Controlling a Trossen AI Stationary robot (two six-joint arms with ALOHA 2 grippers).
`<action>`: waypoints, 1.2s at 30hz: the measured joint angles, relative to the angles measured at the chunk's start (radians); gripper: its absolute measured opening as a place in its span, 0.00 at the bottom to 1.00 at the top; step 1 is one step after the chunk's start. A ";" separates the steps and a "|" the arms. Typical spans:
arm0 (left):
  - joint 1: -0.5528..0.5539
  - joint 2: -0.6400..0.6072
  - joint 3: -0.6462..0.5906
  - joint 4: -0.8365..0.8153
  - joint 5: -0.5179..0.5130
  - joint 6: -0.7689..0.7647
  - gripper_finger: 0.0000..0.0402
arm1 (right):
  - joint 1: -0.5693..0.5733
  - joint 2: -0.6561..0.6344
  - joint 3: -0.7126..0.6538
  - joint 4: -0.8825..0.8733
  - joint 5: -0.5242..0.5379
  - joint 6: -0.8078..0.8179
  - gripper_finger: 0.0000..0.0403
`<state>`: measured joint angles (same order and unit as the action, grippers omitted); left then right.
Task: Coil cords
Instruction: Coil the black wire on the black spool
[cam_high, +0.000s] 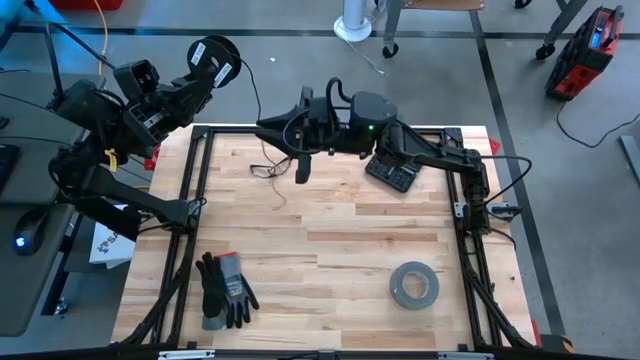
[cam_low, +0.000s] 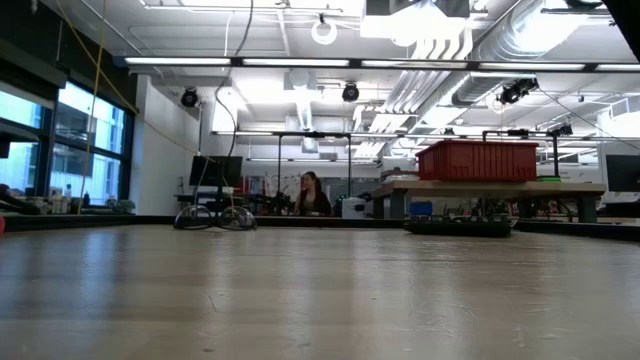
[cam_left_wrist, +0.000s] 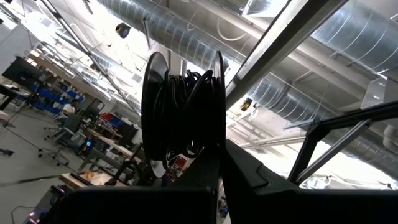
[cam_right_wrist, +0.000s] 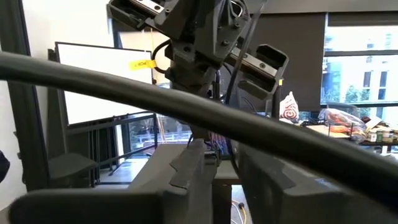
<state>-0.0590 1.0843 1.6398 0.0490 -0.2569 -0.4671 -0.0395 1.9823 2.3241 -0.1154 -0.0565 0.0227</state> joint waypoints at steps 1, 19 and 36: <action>0.000 0.000 0.000 0.000 0.000 0.000 0.01 | 0.000 0.000 0.000 0.000 0.001 0.000 0.22; 0.021 0.058 -0.001 -0.013 0.018 -0.167 0.01 | 0.035 0.028 -0.001 0.105 0.027 -0.102 0.00; 0.073 0.116 0.000 -0.090 0.141 -0.491 0.01 | 0.029 0.028 -0.001 0.136 0.056 -0.201 0.00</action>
<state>0.0139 1.1999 1.6402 -0.0410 -0.1159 -0.9583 -0.0105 2.0106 2.3230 0.0206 -0.0002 -0.1787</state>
